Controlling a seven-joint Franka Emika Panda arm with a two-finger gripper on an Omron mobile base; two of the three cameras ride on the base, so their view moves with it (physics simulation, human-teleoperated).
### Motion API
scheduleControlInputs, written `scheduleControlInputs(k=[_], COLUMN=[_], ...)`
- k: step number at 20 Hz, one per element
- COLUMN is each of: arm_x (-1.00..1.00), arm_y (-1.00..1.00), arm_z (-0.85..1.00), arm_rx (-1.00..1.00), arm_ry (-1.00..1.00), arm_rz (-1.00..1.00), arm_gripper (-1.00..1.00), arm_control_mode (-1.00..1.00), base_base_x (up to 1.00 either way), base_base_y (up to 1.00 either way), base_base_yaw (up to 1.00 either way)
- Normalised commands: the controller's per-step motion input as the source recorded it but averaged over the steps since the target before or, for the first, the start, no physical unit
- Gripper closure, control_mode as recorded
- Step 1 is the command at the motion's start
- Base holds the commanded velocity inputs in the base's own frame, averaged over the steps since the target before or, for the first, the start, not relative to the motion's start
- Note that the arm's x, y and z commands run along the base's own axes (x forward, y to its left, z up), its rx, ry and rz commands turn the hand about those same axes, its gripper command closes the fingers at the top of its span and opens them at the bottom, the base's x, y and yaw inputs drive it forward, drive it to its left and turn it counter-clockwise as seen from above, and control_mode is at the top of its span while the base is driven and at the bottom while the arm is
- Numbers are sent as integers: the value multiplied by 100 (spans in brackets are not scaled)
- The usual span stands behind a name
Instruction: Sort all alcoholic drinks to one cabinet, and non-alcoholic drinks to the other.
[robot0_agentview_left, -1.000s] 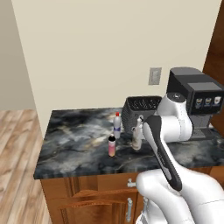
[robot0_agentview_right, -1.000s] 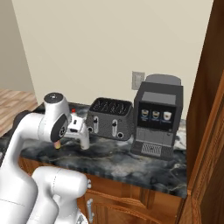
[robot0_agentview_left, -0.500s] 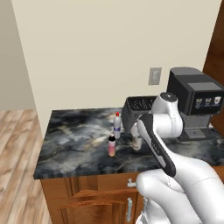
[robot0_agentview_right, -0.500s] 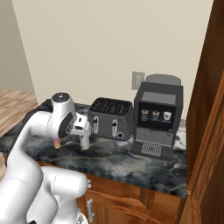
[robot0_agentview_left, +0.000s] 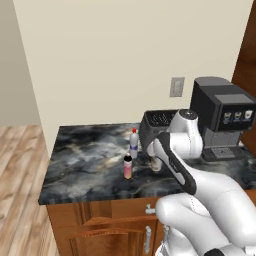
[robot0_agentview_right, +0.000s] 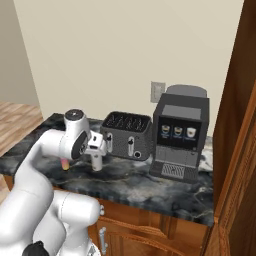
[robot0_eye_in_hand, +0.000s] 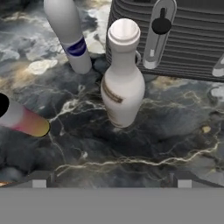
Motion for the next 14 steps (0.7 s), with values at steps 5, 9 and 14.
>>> scheduleControlInputs(k=[5,9,14], arm_x=[23,26,18], arm_y=[0,0,0], arm_z=[-22,-17,-7], arm_rx=[0,0,0], arm_ry=[-5,-5,-4], arm_rz=[0,0,0], arm_gripper=[-100,-100,-100], arm_control_mode=[-100,-100,-100], base_base_x=[0,0,0], base_base_y=[0,0,0], base_base_yaw=[0,0,0])
